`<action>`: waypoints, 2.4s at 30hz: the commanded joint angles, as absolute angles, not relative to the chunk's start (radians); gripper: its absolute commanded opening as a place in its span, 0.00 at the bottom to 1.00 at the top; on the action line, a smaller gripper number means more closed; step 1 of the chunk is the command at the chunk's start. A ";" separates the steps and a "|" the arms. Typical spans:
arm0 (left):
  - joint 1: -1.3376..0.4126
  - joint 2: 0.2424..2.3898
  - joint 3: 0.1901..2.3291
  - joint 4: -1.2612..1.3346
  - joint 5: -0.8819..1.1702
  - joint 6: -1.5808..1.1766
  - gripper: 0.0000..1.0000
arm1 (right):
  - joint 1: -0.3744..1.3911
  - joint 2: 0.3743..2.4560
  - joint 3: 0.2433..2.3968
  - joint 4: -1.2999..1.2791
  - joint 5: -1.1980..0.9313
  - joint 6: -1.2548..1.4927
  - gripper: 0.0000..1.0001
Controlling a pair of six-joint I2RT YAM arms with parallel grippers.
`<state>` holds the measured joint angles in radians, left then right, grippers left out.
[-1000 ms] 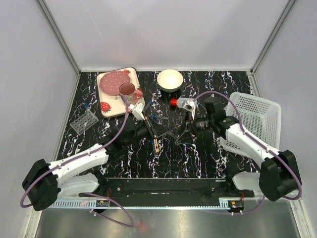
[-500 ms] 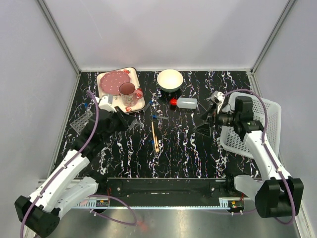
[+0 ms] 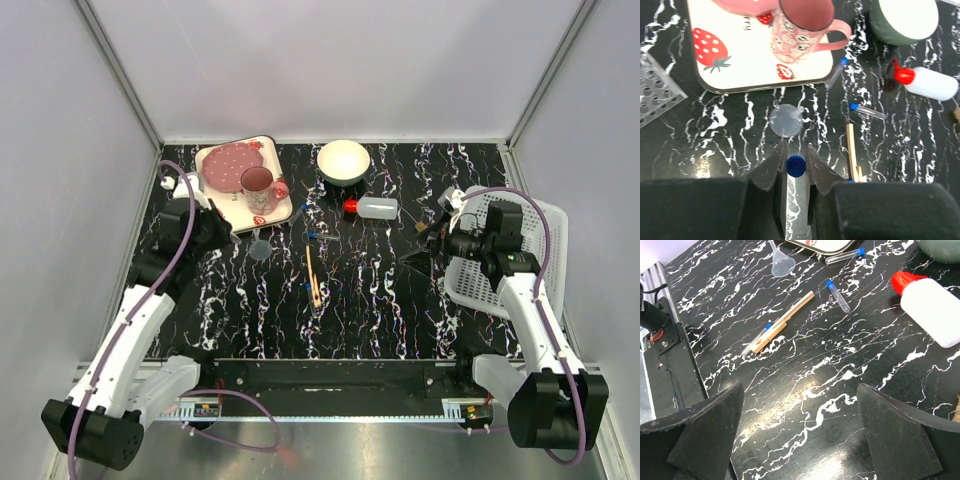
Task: Organize the chemistry lab equipment
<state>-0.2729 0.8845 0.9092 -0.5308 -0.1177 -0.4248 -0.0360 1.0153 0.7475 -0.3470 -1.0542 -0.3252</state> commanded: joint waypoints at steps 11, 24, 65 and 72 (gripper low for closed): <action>-0.109 0.919 0.947 -0.511 -0.132 -0.330 0.11 | -0.043 0.982 0.753 -0.350 -1.019 -0.377 1.00; -0.035 0.930 0.933 -0.489 -0.100 -0.316 0.12 | -0.044 0.986 0.755 -0.359 -1.019 -0.391 1.00; 0.192 1.195 0.971 -0.328 -0.038 -0.301 0.11 | -0.046 1.008 0.779 -0.376 -1.049 -0.394 1.00; 0.202 1.278 0.977 -0.258 -0.164 -0.287 0.11 | -0.046 1.023 0.782 -0.380 -1.048 -0.400 1.00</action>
<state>0.1864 1.2533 0.9398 -0.3630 -0.0696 -0.3099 -0.0406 1.0134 0.7475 -0.3851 -1.0336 -0.3820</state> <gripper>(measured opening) 0.159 0.994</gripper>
